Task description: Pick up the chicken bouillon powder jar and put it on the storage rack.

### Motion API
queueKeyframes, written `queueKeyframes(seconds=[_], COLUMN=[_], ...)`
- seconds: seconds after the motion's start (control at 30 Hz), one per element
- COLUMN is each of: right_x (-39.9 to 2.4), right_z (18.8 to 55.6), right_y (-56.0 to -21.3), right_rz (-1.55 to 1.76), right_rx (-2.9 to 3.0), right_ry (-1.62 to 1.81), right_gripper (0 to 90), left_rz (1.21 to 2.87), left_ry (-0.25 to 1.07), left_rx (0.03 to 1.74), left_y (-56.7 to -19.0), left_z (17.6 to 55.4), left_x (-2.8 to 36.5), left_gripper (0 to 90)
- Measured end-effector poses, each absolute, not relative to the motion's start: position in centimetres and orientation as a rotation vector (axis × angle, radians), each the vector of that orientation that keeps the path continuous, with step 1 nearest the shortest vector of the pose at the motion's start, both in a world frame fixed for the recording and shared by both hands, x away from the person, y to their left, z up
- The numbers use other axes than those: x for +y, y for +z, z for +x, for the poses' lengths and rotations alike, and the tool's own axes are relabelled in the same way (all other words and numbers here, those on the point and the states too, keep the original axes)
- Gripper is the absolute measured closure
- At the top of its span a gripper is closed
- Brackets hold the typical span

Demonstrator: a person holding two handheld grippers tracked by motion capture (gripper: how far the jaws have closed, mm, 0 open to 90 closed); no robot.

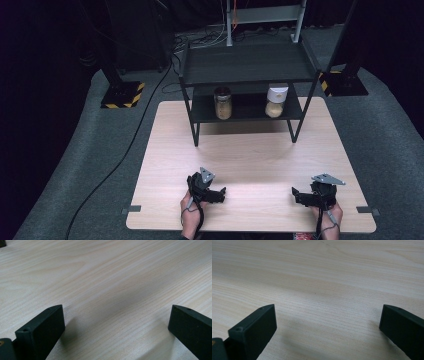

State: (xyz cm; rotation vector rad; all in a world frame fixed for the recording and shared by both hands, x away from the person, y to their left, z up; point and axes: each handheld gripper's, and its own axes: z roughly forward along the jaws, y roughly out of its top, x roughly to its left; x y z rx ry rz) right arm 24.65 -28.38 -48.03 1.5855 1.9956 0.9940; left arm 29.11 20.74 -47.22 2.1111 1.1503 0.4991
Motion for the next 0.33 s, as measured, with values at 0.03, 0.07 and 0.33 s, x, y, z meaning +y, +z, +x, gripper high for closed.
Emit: queueKeyframes(seconds=[0.03,0.07,0.33], right_x=[-28.32,-28.32,-28.19], right_z=[24.7,24.7,24.71], right_y=[-48.02,-48.02,-47.98], right_rz=[1.583,1.583,1.573], right_rx=[1.999,1.999,2.007], right_ry=[0.989,0.989,0.981], right_gripper=[0.0,0.0,0.6], left_rz=[2.111,2.111,2.11], left_ry=[0.5,0.5,0.504], left_rx=[1.15,1.15,1.15], left_y=[-47.22,-47.22,-47.23], left_z=[29.1,29.1,29.04], left_x=[20.73,20.73,20.67], left_gripper=[0.2,0.2,0.1])
